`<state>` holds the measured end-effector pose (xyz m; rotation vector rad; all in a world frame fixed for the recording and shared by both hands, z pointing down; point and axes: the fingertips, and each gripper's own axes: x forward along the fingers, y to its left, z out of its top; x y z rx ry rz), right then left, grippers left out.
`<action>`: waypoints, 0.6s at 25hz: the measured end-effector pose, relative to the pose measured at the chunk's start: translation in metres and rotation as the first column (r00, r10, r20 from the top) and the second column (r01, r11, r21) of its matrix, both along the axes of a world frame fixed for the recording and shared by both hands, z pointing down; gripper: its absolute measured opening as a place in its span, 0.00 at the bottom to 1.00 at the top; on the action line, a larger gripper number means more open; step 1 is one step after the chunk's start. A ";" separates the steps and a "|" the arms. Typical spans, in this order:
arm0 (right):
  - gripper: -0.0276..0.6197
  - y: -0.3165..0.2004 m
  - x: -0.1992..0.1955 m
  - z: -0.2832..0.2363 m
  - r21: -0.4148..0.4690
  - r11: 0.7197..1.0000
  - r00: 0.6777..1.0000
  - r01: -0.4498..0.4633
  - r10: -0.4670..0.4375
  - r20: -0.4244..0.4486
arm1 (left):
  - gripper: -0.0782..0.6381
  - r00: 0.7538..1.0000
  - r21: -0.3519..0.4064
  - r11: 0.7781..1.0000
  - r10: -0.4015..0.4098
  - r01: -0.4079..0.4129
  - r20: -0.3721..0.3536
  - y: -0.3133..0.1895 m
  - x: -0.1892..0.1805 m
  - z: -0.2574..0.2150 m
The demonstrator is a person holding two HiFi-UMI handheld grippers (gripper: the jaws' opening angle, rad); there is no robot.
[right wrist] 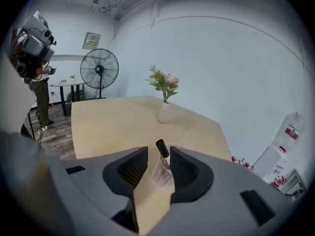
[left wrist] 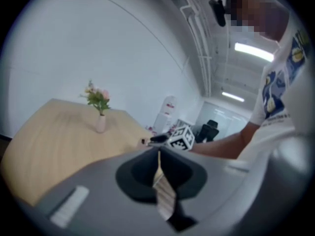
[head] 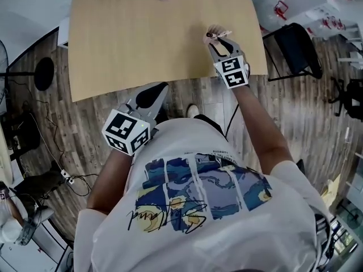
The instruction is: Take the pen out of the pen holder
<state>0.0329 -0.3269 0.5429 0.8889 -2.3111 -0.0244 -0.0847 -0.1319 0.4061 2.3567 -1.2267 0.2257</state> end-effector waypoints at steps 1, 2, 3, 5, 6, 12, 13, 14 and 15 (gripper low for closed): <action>0.23 -0.005 -0.002 0.004 -0.003 1.000 1.000 -0.012 0.012 -0.010 | 0.13 1.000 0.000 1.000 0.013 -0.013 -0.002 -0.004 -0.005 -0.001; 0.23 -0.010 -0.005 0.007 -0.006 1.000 1.000 -0.021 0.021 -0.019 | 0.13 1.000 0.001 1.000 0.025 -0.025 -0.002 -0.007 -0.009 -0.002; 0.24 -0.014 -0.009 0.010 -0.006 1.000 0.999 -0.026 0.026 -0.031 | 0.13 0.999 0.002 0.999 0.035 -0.035 -0.001 -0.010 -0.015 -0.003; 0.24 -0.019 -0.014 0.017 -0.001 1.000 0.997 -0.030 0.030 -0.064 | 0.13 0.999 -0.004 0.999 0.051 -0.051 0.002 -0.014 -0.025 -0.002; 0.24 -0.020 -0.016 0.019 0.005 0.999 0.996 -0.035 0.035 -0.081 | 0.13 0.998 -0.009 0.998 0.056 -0.056 0.002 -0.016 -0.030 -0.001; 0.19 -0.032 -0.017 0.022 0.052 0.994 0.989 -0.100 0.105 -0.108 | 0.13 0.997 -0.019 0.996 0.082 -0.082 -0.003 -0.024 -0.053 0.003; 0.16 -0.033 -0.017 0.021 0.059 0.992 0.987 -0.109 0.115 -0.109 | 0.13 0.996 -0.020 0.996 0.087 -0.087 -0.003 -0.024 -0.056 0.004; 0.15 -0.033 -0.018 0.021 0.065 0.991 0.986 -0.115 0.122 -0.111 | 0.13 0.996 -0.022 0.996 0.091 -0.091 -0.003 -0.025 -0.059 0.005; 0.15 -0.033 -0.018 0.021 0.070 0.990 0.985 -0.121 0.128 -0.115 | 0.13 0.996 -0.024 0.995 0.094 -0.094 -0.004 -0.026 -0.062 0.006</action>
